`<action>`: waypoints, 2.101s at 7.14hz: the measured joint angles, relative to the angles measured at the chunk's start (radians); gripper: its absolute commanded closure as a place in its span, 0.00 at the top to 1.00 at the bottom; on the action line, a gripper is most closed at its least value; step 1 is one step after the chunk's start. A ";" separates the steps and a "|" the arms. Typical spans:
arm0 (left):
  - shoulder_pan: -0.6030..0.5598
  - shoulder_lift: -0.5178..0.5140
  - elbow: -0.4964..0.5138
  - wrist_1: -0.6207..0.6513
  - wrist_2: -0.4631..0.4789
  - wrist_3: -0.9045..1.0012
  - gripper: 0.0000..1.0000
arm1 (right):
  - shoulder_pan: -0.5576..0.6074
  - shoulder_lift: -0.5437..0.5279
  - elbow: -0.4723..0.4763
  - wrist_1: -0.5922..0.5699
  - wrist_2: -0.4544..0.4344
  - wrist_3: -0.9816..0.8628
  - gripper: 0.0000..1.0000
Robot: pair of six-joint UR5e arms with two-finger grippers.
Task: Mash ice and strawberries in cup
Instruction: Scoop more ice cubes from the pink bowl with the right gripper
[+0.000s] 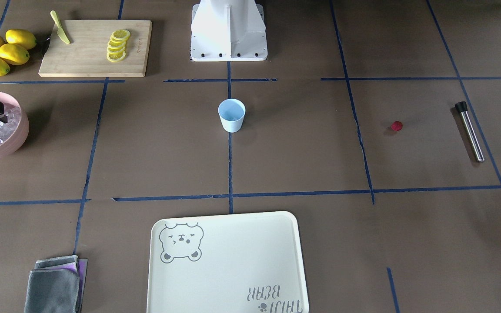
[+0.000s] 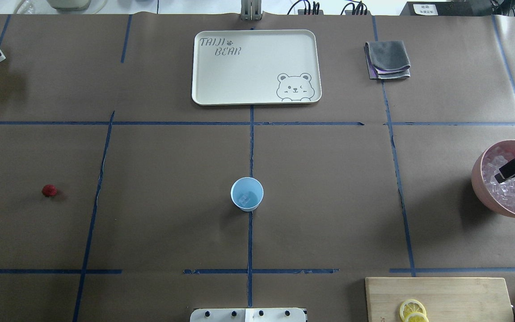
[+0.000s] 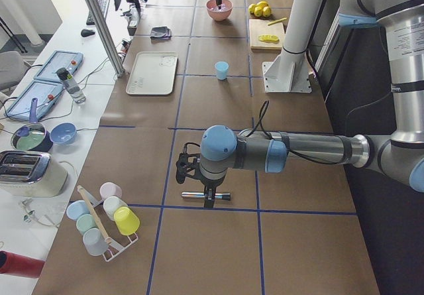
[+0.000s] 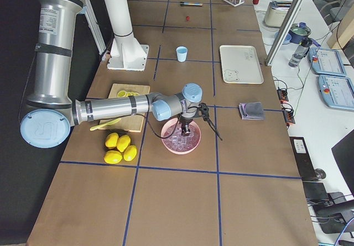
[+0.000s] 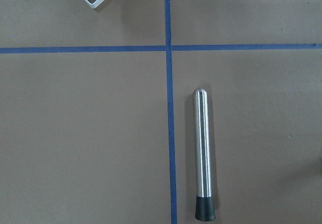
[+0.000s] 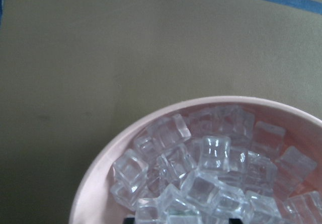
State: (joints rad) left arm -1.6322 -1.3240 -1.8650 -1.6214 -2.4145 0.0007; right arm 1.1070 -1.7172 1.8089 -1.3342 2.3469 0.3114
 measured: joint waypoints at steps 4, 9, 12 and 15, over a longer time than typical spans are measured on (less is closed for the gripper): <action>0.000 0.000 0.000 0.000 0.000 0.000 1.00 | -0.018 0.001 -0.009 -0.001 0.002 0.000 0.66; 0.000 0.000 -0.001 0.000 -0.001 -0.002 1.00 | -0.029 0.001 -0.020 -0.001 0.001 -0.001 0.66; 0.000 0.000 -0.002 0.000 -0.001 -0.002 1.00 | -0.027 0.001 -0.021 0.001 -0.001 -0.001 0.66; 0.000 0.000 -0.002 0.000 -0.001 -0.002 1.00 | -0.027 -0.001 -0.021 0.003 -0.004 -0.001 0.57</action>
State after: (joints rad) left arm -1.6321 -1.3238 -1.8668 -1.6214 -2.4152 -0.0015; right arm 1.0799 -1.7183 1.7878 -1.3316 2.3429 0.3099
